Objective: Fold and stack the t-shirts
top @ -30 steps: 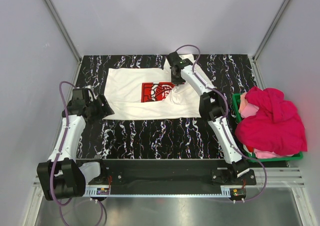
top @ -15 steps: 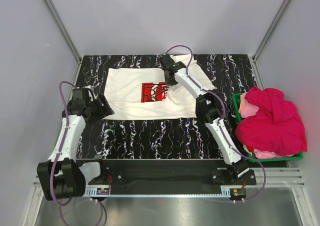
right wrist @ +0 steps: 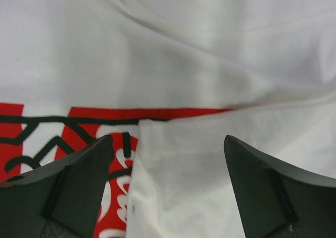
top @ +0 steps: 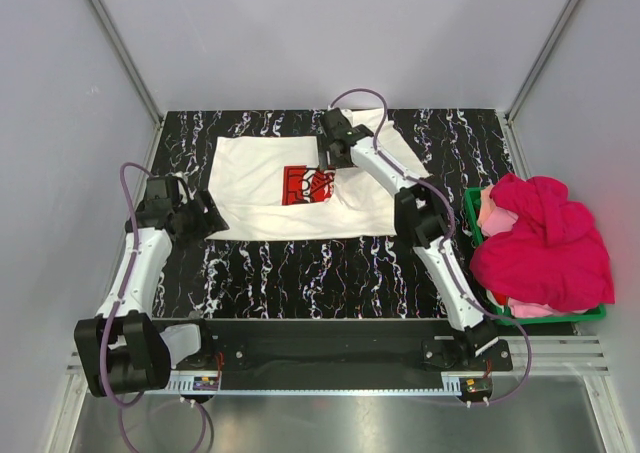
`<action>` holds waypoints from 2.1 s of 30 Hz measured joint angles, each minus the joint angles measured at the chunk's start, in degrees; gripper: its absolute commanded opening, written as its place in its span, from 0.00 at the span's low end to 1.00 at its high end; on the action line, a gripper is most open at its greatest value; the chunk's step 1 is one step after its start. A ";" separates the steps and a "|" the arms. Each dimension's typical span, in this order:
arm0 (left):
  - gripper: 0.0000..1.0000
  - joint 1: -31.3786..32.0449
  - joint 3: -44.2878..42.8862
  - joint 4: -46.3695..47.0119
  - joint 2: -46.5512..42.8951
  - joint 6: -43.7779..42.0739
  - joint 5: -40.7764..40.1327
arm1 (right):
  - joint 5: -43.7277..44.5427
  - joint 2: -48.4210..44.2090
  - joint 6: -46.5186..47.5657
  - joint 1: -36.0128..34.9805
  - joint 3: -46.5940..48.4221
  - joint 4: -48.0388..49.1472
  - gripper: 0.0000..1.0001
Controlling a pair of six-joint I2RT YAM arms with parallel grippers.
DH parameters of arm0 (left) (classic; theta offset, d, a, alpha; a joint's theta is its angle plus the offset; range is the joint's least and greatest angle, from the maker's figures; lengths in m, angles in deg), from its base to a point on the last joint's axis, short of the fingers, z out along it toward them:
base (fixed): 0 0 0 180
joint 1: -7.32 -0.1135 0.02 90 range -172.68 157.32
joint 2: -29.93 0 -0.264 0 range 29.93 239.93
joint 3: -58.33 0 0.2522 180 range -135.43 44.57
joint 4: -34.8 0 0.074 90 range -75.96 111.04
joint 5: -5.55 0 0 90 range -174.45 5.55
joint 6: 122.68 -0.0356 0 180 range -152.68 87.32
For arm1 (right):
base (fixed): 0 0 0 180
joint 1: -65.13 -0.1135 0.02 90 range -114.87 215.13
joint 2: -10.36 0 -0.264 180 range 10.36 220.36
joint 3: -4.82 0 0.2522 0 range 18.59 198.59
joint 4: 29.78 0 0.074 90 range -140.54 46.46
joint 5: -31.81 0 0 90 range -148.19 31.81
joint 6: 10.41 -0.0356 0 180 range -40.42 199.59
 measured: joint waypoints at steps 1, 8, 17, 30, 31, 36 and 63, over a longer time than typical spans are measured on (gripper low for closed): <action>0.84 0.00 0.00 0.00 0.24 0.13 -0.22 | 0.26 -2.03 -0.17 0.11 -2.82 0.28 0.94; 0.89 -1.46 2.73 1.97 2.23 4.76 -0.76 | -1.99 -31.87 -5.64 4.81 -39.30 6.58 0.95; 0.88 -4.79 9.01 7.80 5.18 11.67 -1.40 | -13.64 -59.49 -13.77 15.34 -81.24 16.76 0.94; 0.80 -5.11 10.32 18.62 10.97 16.46 -5.84 | -25.03 -57.99 -18.99 23.15 -89.92 25.64 0.84; 0.79 -5.11 10.32 19.26 11.87 16.70 -6.10 | -25.40 -57.68 -19.56 23.45 -90.01 26.43 0.81; 0.59 -5.18 9.73 22.49 15.17 18.36 -7.37 | -25.90 -56.04 -20.96 24.46 -90.29 30.01 0.47; 0.16 -10.47 4.52 -10.03 -20.72 15.28 -3.48 | -25.27 -83.01 -21.33 24.85 -93.18 4.35 0.20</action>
